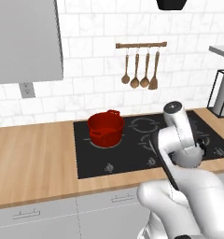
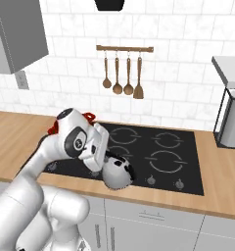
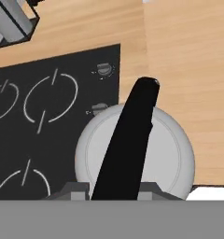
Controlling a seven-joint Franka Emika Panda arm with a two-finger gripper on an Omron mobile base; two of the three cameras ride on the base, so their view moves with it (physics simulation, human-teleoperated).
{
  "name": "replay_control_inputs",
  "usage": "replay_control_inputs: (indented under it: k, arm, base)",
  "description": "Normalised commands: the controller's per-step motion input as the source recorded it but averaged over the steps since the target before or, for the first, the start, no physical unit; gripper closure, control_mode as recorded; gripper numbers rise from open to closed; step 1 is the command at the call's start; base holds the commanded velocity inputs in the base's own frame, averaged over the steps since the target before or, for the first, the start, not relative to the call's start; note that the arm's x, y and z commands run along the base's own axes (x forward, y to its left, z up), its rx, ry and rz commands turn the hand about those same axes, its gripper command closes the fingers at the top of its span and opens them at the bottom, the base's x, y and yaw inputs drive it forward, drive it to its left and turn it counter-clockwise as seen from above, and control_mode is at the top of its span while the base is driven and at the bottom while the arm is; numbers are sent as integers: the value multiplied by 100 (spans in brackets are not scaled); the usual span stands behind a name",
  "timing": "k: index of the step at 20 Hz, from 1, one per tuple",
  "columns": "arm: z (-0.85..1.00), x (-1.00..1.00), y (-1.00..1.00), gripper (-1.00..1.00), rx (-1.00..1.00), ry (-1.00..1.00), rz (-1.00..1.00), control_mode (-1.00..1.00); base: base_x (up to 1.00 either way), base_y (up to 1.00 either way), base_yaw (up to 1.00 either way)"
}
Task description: Pick the kettle from the counter and place it on a stove burner. Then turn the burner on.
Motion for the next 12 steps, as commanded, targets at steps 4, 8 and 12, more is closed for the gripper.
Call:
replay_control_inputs:
  k: [4,8,12]
  arm:
    - [0,27,-100,100,0,0,-14,-100]
    - [0,36,-91,100,1,0,-8,-100]
    - [0,36,-67,100,6,0,-3,-100]
  base:
    - [0,0,0]
    - [0,0,0]
    - [0,0,0]
